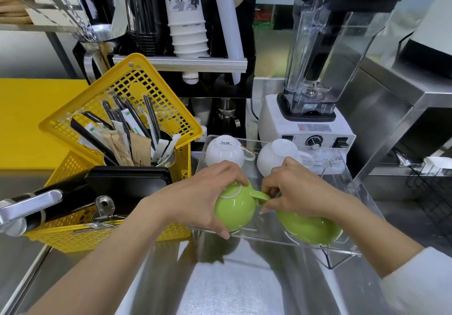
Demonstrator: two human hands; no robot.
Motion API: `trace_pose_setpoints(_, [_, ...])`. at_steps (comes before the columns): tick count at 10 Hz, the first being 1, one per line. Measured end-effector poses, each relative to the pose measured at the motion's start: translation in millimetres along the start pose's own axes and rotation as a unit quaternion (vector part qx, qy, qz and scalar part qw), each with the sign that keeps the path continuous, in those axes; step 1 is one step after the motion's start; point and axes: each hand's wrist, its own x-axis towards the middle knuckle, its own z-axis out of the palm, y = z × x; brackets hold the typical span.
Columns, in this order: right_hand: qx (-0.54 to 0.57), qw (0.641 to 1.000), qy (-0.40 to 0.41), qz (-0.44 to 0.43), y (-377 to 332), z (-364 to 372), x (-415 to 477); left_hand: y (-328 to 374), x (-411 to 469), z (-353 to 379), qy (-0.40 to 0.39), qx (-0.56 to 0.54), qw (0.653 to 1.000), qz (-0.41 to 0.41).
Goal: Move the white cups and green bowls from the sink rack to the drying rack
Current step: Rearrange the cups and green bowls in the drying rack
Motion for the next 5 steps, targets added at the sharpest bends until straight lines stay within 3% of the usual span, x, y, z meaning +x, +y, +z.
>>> trace_pose_setpoints(4, [-0.070, 0.997, -0.022, -0.020, -5.2, -1.8, -3.1, 3.6, -0.7, 0.6, 0.005, 0.014, 1.000, -0.010])
trace_pose_setpoints(5, [-0.035, 0.999, -0.016, -0.005, -3.8, -8.9, -6.3, 3.9, -4.4, -4.6, 0.013, 0.023, 1.000, -0.003])
